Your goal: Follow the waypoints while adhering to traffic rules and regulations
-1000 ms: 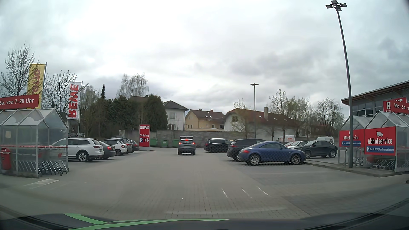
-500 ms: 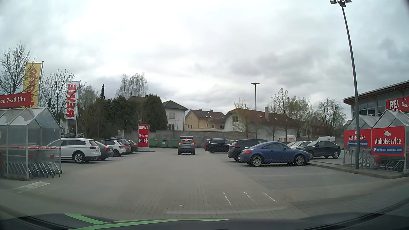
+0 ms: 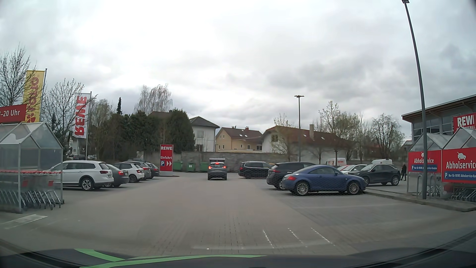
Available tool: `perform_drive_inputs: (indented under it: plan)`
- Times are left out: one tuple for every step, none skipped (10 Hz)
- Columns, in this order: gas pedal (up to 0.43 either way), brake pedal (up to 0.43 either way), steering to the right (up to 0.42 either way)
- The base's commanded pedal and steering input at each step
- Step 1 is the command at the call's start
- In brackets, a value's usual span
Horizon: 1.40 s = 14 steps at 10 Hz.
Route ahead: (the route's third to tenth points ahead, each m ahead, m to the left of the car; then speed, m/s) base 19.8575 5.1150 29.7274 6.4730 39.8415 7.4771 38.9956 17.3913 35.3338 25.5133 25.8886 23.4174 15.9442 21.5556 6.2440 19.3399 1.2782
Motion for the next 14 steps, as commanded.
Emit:
perform_drive_inputs:
  plan:
    - [0.020,0.000,-0.009]
    - [0.020,0.000,-0.009]
    - [0.020,0.000,-0.009]
    - [0.020,0.000,-0.009]
    - [0.020,0.000,-0.009]
    - [0.020,0.000,-0.009]
    - [0.020,0.000,-0.009]
    - [0.020,0.000,-0.009]
    - [0.020,0.000,-0.009]
    - [0.020,0.000,-0.009]
    - [0.020,0.000,-0.009]
    - [0.020,0.000,-0.009]
    - [0.020,0.000,-0.009]
    - [0.020,0.000,-0.009]
